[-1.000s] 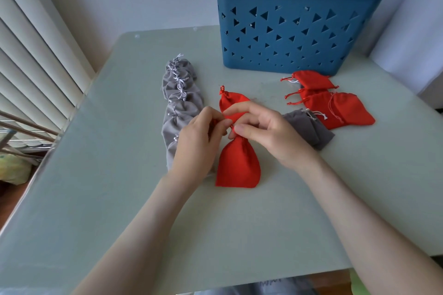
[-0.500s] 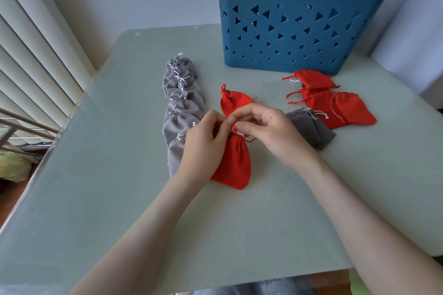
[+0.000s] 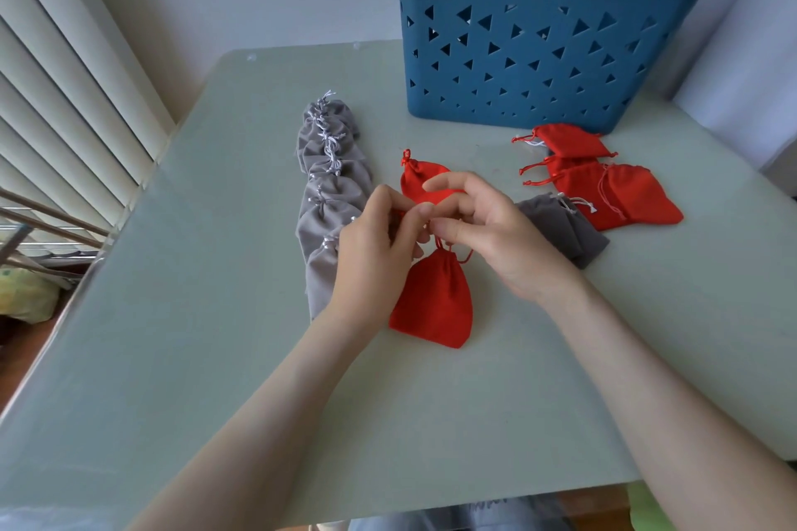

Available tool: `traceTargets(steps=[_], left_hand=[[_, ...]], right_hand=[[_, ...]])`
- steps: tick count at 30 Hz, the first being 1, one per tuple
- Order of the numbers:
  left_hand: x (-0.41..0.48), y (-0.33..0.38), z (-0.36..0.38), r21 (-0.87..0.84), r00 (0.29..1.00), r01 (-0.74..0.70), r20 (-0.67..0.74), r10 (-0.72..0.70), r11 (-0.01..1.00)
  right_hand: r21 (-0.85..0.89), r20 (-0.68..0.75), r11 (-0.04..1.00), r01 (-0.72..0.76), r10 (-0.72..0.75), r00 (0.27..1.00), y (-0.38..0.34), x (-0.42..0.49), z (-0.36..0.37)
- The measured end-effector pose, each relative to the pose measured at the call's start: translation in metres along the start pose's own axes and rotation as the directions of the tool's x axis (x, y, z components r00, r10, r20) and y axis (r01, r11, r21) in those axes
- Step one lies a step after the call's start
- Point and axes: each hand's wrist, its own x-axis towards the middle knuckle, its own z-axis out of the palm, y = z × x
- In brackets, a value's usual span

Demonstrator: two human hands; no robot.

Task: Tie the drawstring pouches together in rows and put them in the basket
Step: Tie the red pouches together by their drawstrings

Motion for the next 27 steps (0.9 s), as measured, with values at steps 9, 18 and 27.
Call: traceTargets(steps=[9,18,27], left_hand=[[0.004,-0.017,0.006,0.125,0.993,0.016,0.111,-0.030,0.992],[0.008,-0.016,-0.003,-0.090,0.922,0.290,0.293,-0.253,0.953],[0.008,-0.015,-0.003,-0.222,0.904,0.317,0.365,-0.223,0.922]], right_hand=[[-0.117,-0.152,0.993,0.007,-0.025,0.988,0.008,0.004,0.002],[-0.204,-0.141,0.966,0.162,-0.192,0.971,0.011,0.003,0.010],[0.029,-0.129,0.983,0.179,-0.174,0.976,0.004,0.000,0.009]])
